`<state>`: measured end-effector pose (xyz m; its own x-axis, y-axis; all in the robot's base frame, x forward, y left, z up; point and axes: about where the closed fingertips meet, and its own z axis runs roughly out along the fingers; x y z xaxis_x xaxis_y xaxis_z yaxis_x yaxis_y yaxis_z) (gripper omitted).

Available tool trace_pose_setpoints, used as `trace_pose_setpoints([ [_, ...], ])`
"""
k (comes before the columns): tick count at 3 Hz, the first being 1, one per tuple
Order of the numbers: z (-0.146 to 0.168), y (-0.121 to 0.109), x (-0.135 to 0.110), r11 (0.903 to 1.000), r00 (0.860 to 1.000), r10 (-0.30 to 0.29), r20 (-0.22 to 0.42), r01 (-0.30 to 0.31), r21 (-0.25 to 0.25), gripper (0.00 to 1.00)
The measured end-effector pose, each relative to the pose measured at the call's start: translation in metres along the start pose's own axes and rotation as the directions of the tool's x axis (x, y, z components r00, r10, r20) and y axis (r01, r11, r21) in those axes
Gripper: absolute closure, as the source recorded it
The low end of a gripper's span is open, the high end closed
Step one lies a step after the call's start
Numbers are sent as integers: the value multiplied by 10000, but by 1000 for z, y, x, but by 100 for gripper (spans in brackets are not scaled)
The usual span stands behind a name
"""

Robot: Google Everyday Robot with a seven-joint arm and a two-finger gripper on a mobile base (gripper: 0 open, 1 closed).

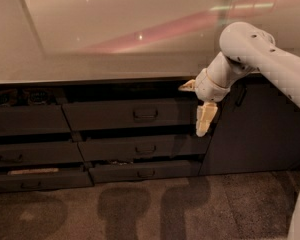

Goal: Open top drawer

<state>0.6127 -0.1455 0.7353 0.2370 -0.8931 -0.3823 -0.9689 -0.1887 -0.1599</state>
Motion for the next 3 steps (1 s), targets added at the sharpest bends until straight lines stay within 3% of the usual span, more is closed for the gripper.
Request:
trace_pose_setpoints([
  [1, 1, 0, 0, 10000, 10000, 1, 2, -1, -14, 0],
  [3, 44, -3, 41, 9925, 9975, 696, -100, -703, -998, 0],
])
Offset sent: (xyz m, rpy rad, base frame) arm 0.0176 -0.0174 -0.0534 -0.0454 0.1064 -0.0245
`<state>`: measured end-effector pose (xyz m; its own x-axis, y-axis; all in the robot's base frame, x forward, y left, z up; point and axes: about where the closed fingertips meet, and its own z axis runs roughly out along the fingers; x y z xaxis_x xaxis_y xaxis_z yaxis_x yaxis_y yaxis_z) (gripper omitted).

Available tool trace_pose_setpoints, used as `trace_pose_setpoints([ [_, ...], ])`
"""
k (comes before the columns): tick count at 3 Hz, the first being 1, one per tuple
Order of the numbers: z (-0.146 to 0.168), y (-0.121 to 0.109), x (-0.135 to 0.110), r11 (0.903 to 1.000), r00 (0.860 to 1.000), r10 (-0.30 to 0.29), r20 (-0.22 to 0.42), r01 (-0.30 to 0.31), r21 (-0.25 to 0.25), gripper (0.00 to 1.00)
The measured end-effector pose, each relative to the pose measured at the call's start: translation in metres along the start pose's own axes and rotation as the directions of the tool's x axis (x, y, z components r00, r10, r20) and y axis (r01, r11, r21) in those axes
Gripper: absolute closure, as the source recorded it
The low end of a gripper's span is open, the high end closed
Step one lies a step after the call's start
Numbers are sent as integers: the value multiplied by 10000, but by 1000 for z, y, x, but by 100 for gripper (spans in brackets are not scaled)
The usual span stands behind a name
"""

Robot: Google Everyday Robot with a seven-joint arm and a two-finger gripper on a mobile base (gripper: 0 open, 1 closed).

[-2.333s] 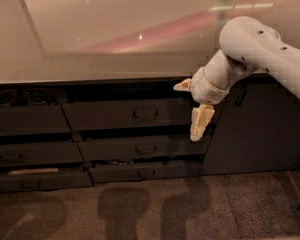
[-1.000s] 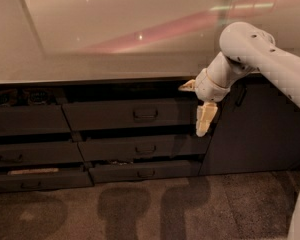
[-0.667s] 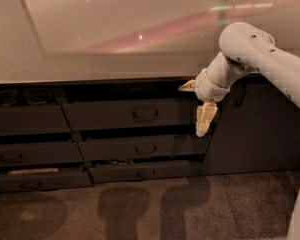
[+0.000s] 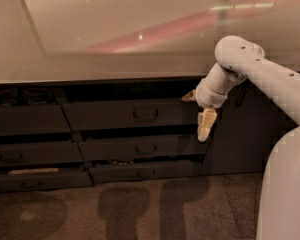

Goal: Open top drawer

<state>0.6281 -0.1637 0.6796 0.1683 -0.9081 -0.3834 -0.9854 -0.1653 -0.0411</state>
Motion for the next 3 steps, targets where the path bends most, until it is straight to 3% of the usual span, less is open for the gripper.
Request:
trace_pose_setpoints([
  [1, 2, 0, 0, 10000, 10000, -35, -29, 35, -4, 0],
  [2, 8, 4, -3, 9980, 9960, -484, -753, 513, 370, 0],
  [3, 26, 14, -3, 9834, 9660, -1442, -2145, 1640, 773, 0],
])
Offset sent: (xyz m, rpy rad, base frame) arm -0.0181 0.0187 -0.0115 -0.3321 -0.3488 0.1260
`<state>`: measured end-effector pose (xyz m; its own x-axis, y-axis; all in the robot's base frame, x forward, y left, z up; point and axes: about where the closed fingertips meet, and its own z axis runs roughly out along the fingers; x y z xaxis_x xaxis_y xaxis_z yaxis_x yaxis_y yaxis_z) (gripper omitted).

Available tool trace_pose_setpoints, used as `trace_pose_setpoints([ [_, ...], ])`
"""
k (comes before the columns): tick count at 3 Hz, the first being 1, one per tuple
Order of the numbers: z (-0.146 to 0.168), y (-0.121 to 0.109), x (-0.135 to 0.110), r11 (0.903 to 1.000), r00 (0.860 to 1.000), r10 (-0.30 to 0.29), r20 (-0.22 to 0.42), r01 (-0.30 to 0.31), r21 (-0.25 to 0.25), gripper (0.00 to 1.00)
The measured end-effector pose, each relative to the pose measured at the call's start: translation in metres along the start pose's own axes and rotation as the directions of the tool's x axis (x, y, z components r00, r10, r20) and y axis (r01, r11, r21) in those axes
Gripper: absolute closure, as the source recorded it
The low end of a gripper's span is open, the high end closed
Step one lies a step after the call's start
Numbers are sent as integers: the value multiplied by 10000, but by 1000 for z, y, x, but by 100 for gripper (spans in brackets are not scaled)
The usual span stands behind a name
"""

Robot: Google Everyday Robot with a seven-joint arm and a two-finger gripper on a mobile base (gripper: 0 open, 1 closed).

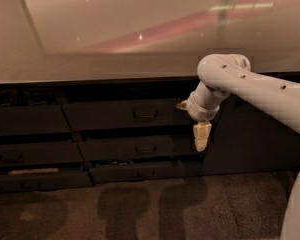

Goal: Open top drawer

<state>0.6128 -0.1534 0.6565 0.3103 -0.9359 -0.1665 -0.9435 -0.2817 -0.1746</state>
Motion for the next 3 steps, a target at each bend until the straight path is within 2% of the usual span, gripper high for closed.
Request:
trace_pose_setpoints([
  [1, 0, 0, 0, 10000, 10000, -1, -1, 1, 1, 0],
  [2, -23, -2, -12, 9992, 9996, -195, -195, 201, 350, 0],
  [3, -23, -2, -12, 9992, 9996, -196, -197, 203, 352, 0],
])
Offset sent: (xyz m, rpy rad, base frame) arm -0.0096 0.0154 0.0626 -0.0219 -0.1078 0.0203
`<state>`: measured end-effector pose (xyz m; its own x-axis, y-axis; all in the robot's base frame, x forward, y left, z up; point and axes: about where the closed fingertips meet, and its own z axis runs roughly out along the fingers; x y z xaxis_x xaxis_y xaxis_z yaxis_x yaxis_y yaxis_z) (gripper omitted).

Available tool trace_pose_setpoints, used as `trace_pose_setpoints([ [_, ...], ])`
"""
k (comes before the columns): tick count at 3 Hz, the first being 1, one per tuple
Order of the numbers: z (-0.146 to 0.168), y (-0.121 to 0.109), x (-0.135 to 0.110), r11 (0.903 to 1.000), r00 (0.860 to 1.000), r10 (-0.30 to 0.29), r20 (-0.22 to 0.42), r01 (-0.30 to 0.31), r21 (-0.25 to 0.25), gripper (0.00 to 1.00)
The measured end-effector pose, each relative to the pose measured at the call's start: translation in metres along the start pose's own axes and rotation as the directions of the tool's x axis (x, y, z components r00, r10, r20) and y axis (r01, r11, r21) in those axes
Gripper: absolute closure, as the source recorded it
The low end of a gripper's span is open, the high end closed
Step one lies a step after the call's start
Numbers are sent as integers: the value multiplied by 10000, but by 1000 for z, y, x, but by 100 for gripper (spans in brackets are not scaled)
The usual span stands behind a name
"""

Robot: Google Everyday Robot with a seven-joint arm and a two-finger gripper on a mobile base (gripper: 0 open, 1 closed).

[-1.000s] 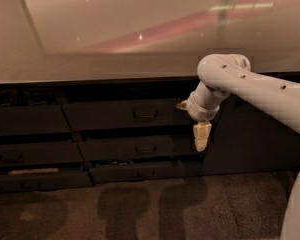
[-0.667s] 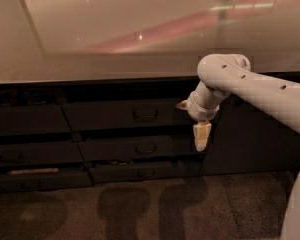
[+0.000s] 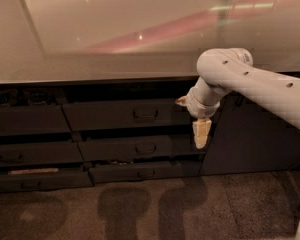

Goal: Open top drawer

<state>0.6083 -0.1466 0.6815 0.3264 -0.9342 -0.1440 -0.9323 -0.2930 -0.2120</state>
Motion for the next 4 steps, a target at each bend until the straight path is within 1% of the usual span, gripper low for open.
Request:
trace_pose_setpoints([
  [1, -1, 1, 1, 9979, 9988, -285, -386, 307, 566, 0],
  [2, -4, 1, 2, 9897, 9944, -603, -865, 709, 1245, 0],
  [3, -4, 1, 2, 9897, 9944, -604, -864, 709, 1245, 0],
  [4, -8, -22, 36, 9937, 9931, -116, -1169, 245, 1094, 0],
])
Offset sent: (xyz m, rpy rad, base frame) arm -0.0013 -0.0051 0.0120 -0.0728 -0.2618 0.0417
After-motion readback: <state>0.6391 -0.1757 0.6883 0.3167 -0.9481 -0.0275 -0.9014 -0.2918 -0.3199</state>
